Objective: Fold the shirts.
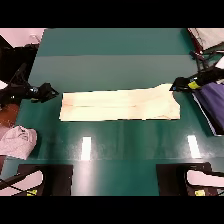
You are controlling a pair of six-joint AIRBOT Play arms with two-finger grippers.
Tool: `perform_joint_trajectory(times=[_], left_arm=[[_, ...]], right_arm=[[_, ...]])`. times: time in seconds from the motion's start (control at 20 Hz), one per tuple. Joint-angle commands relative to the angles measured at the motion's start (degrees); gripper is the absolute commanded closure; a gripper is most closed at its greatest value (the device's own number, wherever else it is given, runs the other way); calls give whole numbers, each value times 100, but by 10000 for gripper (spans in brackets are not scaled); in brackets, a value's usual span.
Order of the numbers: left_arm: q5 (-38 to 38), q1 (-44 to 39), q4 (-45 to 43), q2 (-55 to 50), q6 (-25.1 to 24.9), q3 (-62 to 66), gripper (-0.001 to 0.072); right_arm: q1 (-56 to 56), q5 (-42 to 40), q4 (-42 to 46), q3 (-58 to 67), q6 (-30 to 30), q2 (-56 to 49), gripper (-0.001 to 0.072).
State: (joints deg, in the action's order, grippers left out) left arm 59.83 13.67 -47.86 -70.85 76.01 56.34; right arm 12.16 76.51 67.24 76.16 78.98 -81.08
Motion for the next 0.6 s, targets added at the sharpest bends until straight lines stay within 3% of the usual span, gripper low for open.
perform_joint_trajectory(times=[0.0, 0.05, 0.1, 0.15, 0.55], left_arm=[[520, -2, 55, -28, -149, 140, 683], [603, -33, 50, -28, -146, 140, 684], [664, -111, 48, -28, -149, 140, 684], [702, -238, 46, -28, -146, 140, 684], [649, -1895, 33, -28, -136, 138, 684]], right_arm=[[852, 472, -717, -188, -542, -57, 195], [1134, 457, -927, -358, -706, -57, 189], [1375, 446, -1102, -531, -866, -68, 108], [1580, 446, -1252, -658, -1071, -138, 96], [1847, 605, -1373, -138, -1633, -1419, 118]])
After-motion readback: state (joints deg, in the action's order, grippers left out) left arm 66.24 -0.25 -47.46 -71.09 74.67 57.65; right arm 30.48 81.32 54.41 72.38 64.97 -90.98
